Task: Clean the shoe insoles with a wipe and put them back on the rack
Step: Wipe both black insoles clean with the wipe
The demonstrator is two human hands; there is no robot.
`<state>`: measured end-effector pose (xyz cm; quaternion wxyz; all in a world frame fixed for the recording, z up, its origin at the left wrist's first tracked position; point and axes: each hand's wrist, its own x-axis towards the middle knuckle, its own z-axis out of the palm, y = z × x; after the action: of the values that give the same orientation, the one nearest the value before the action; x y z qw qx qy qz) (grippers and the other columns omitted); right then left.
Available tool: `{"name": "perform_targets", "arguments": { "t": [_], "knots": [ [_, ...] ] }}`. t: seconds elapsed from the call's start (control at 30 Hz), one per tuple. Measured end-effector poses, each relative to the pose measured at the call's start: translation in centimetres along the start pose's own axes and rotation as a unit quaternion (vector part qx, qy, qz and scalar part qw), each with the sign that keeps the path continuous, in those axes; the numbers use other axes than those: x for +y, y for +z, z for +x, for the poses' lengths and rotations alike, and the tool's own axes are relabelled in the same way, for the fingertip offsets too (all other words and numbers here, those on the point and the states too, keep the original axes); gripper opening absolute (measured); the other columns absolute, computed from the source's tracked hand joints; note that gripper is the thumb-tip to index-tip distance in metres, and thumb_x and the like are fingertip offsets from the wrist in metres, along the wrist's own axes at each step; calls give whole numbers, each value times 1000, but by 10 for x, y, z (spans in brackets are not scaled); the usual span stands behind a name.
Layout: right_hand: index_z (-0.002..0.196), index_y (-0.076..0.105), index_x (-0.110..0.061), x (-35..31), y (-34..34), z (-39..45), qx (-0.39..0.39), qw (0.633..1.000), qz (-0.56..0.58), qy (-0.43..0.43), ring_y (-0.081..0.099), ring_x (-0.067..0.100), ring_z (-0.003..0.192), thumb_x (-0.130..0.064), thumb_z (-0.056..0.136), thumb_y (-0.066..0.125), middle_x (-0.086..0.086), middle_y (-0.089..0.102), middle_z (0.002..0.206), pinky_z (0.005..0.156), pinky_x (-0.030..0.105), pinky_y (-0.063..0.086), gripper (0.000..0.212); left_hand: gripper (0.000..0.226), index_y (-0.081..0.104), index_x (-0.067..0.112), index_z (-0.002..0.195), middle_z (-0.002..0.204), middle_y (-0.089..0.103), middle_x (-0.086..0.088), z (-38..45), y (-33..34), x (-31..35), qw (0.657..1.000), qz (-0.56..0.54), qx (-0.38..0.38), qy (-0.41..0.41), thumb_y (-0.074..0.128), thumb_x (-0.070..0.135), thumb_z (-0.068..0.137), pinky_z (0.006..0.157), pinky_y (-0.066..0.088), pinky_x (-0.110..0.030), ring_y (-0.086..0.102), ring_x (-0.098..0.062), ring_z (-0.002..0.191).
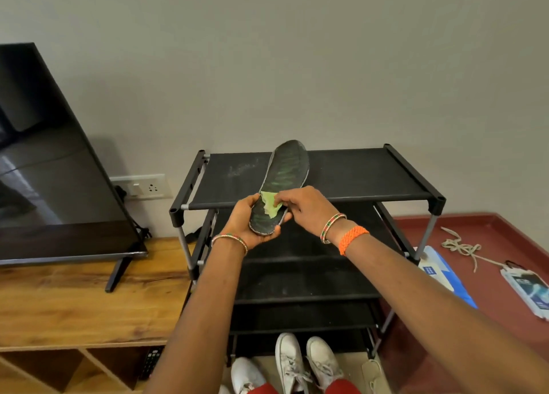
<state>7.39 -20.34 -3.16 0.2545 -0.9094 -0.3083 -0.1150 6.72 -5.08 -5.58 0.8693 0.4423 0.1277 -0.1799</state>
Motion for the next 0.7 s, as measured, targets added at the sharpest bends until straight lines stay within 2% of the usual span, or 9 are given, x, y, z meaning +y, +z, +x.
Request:
{"name": "perform_targets", "arguments": {
  "t": [0.1, 0.27, 0.33, 0.4, 0.47, 0.5, 0.6, 0.7],
  "knots": [
    [105, 68, -6, 6, 0, 15, 9, 1000, -13, -20, 62, 25, 89, 3, 87, 49, 12, 69, 95, 84, 39, 50, 27, 37, 60, 10, 104, 98, 68, -13, 6, -3, 8, 999, 32, 1, -19, 36, 36, 97, 49, 48, -22, 69, -26, 71],
    [99, 69, -5, -3, 9, 4, 43, 999, -7, -26, 62, 27, 87, 5, 83, 49, 12, 68, 89, 79, 41, 51, 28, 39, 63, 10, 97, 91, 68, -10, -2, -7, -5, 999, 0, -35, -22, 37, 40, 96, 50, 47, -24, 66, -22, 73],
    [96, 70, -7, -16, 17, -15, 32, 996, 5, -79, 64, 28, 89, -1, 80, 46, 10, 70, 93, 78, 42, 53, 30, 43, 64, 10, 98, 95, 66, -10, -8, -11, -16, 998, -35, -51, -21, 36, 42, 96, 63, 51, -34, 64, -23, 83],
    [97, 71, -9, -26, 26, -35, -5, 990, -5, -143, 65, 28, 94, 2, 75, 52, 10, 70, 98, 79, 41, 56, 31, 50, 63, 7, 111, 111, 66, -13, -14, -16, -27, 995, -65, -74, -24, 33, 44, 97, 85, 48, -45, 61, -26, 101],
    [96, 72, -9, -27, 30, -47, -30, 982, -43, -184, 66, 27, 98, 12, 64, 68, 9, 71, 101, 76, 40, 58, 38, 54, 59, 7, 125, 127, 60, -13, -19, -21, -37, 992, -78, -91, -30, 31, 44, 97, 96, 43, -46, 57, -27, 113],
    [93, 73, -10, -26, 29, -51, -34, 979, -55, -195, 66, 26, 98, 13, 60, 72, 7, 71, 100, 74, 40, 58, 41, 53, 60, 6, 124, 128, 59, -13, -22, -21, -40, 991, -83, -99, -27, 32, 42, 96, 97, 43, -44, 58, -26, 112],
    [85, 73, -12, -27, 23, -58, 10, 971, -101, -216, 66, 26, 91, 9, 64, 67, 3, 73, 91, 76, 38, 56, 30, 47, 63, 7, 117, 117, 63, -11, -34, -19, -50, 987, -115, -109, -4, 35, 38, 96, 97, 43, -42, 61, -25, 104],
    [85, 73, -11, -41, 18, -69, 96, 979, -110, -144, 65, 26, 83, 4, 66, 68, 4, 72, 86, 74, 34, 56, 24, 39, 61, 9, 115, 113, 63, -10, -57, -13, -64, 982, -137, -131, 17, 38, 34, 95, 96, 44, -44, 59, -24, 105]
  ]
}}
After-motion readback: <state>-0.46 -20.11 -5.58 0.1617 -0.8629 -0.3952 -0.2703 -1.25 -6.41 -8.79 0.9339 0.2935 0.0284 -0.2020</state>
